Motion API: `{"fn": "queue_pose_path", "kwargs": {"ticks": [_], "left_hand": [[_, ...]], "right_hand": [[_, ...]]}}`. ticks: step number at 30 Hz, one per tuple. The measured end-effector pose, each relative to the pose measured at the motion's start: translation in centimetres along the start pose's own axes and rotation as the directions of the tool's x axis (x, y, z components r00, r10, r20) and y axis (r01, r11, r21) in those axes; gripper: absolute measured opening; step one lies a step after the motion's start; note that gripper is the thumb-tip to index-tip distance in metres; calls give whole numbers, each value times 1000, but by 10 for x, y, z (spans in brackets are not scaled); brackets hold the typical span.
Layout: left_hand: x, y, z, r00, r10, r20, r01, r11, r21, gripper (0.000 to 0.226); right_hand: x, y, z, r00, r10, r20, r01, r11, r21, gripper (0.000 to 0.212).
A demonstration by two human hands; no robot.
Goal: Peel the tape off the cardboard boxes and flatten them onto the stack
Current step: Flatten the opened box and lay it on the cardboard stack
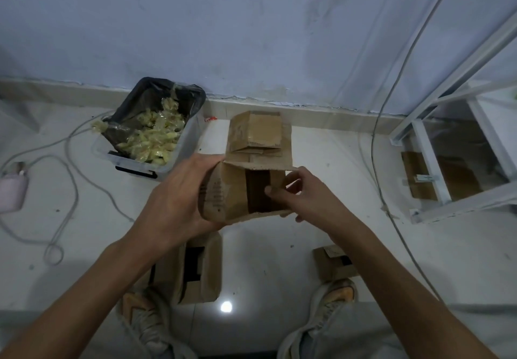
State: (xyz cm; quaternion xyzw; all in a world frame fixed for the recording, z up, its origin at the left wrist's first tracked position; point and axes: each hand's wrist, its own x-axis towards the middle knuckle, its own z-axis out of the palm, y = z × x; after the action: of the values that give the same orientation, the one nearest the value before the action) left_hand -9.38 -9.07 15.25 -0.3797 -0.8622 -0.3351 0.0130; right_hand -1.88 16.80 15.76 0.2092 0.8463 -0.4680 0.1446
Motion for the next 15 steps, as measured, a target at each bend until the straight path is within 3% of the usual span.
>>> {"fn": "queue_pose_path", "kwargs": {"ticks": [3, 9, 12, 15], "left_hand": [[-4, 6, 1, 1000, -6, 8, 6, 1000, 22, 96], [-5, 11, 4, 1000, 20, 0, -20, 997, 74, 98], [-2, 10, 0, 998, -54, -30, 55, 998, 41, 102], [-2, 9, 0, 998, -62, -30, 64, 995, 82, 104]], "right_hand": [[1, -1, 7, 1000, -15, -13, 14, 994, -112, 65], [6, 6, -14, 995, -10, -95, -15, 965, -262, 27], [2, 8, -36, 955, -76, -285, -59, 898, -435, 23], [-6, 0, -21, 928, -206, -312, 16, 854, -519, 27]]}}
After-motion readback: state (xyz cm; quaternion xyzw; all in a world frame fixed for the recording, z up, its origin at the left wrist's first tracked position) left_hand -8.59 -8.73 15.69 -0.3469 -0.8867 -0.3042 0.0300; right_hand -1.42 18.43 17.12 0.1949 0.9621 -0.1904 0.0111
